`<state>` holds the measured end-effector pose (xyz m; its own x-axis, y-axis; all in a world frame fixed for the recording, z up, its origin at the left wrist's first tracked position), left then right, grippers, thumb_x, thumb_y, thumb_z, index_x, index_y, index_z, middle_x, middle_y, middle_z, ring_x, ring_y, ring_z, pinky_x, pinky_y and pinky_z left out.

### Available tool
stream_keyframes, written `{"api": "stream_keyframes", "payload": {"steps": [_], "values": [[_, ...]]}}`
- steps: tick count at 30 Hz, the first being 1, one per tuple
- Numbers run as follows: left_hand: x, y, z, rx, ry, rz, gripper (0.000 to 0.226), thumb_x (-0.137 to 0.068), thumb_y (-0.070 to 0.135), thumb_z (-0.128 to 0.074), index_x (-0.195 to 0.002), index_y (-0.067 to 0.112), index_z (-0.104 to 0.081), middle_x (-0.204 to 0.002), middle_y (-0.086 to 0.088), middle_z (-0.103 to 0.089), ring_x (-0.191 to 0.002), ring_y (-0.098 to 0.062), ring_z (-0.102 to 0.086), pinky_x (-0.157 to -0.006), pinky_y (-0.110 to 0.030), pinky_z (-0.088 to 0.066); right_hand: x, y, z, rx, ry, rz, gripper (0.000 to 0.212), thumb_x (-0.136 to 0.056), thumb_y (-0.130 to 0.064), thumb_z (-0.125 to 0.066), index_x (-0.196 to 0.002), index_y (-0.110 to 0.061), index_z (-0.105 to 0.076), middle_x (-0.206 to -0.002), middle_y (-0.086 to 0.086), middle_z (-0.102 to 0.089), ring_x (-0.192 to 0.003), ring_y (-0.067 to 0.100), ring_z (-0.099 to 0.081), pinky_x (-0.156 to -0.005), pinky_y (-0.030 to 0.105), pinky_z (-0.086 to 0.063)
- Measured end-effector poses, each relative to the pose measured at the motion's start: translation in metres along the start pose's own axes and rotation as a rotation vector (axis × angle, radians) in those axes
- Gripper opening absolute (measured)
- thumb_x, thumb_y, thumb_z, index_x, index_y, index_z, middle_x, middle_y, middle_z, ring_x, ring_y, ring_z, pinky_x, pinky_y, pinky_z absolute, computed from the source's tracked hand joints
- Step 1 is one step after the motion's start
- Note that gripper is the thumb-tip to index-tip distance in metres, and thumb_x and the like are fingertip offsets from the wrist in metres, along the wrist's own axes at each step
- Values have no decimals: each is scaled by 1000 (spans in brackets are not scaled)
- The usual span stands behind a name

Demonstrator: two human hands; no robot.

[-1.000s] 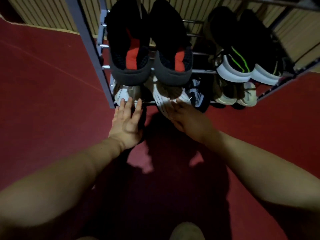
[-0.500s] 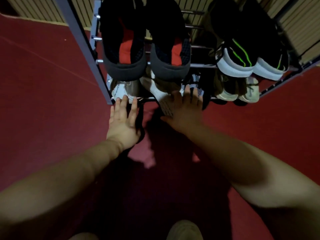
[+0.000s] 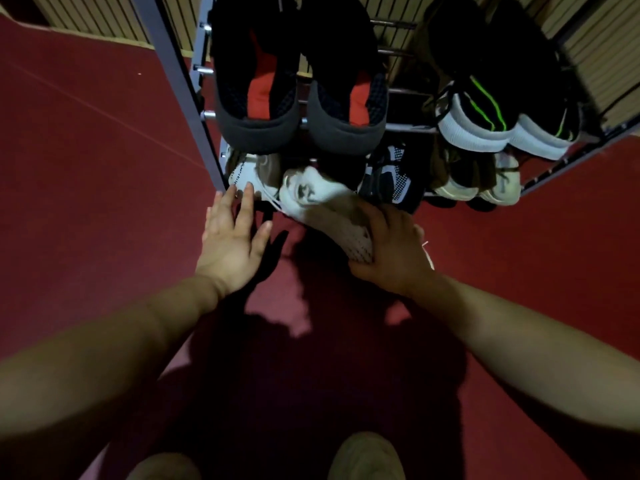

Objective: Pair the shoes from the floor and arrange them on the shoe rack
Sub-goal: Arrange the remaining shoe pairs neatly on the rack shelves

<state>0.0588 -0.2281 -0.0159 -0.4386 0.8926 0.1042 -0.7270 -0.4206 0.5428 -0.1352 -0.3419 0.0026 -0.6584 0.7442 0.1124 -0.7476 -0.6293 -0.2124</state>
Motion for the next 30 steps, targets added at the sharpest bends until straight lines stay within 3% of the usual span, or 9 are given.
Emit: {"api": "stream_keyframes", "payload": {"steps": [3,6,10,16,20,22,25,28,30], "values": [[-2,5,2,25,32,36,64,-99,43,-31,-151,21,-2,-158,-10,0,-145,-26,10,-117,-37,9,16,-6,-8,37,-48,189,92,-55,-57,-48,-136,-21,-28,-129,21,-49,-110,43,-50,-86,56,-44],[-2,7,3,39,48,50,62,-99,39,-32,-151,21,-4,-158,-9,-1,-145,-26,9,-118,-37,8,34,-18,-32,137,-243,379,91,-53,-56,-54,-133,-21,-30,-127,18,-51,-110,40,-53,-84,54,-47],[-1,6,6,22,51,38,61,-99,40,-30,-151,21,-7,-158,-9,-2,-145,-26,9,-117,-37,8,45,-39,-60,335,-462,618,100,-40,-50,-77,-131,-18,-50,-129,17,-55,-111,39,-56,-84,52,-46],[-5,7,2,-66,-28,41,64,-98,43,-33,-151,19,-8,-158,-9,4,-145,-24,13,-118,-37,8,31,-109,-66,471,-428,951,96,-54,-38,-80,-142,-25,-42,-143,18,-44,-129,41,-42,-103,59,-30],[-20,17,1,-63,-63,33,63,-98,43,-33,-151,17,-9,-158,-9,6,-145,-22,14,-117,-36,4,2,-121,-63,442,-316,818,48,-89,-30,-50,-136,-27,-50,-146,14,-41,-137,38,-33,-108,59,-23],[-32,20,-4,-112,-95,40,64,-98,44,-32,-151,12,-12,-158,-13,9,-144,-25,15,-117,-36,6,-11,-100,-71,449,-310,655,55,-95,-33,-45,-147,-28,-28,-158,10,-13,-146,34,-4,-115,51,1],[-49,24,-11,-293,-132,25,65,-98,45,-32,-145,1,-23,-154,-25,9,-143,-33,15,-117,-38,7,-13,-75,-68,411,-273,530,61,-96,-30,-43,-150,-31,-15,-160,8,-2,-146,31,6,-113,44,15],[-69,12,-10,-314,-101,141,70,-97,47,-35,-146,-2,-21,-155,-24,9,-143,-36,10,-118,-38,3,-5,-54,-65,362,-256,454,61,-90,-24,-53,-146,-31,-31,-157,9,-17,-145,34,-7,-115,50,3],[-79,2,-10,-244,-72,254,82,-94,49,-42,-148,-2,-9,-156,-19,7,-143,-35,2,-119,-37,-2,2,-51,-58,376,-201,446,64,-67,-28,-76,-128,-29,-58,-142,14,-47,-132,39,-41,-105,59,-28]]}}
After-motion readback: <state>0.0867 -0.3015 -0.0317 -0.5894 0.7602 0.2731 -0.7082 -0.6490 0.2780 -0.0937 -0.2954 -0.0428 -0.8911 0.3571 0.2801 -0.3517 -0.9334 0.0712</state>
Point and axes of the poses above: each hand's wrist, its own x-axis away from the middle knuckle, its own z-axis out of the back of the hand, y = z × x, the point moved 10 cm from there along -x, towards the middle knuckle
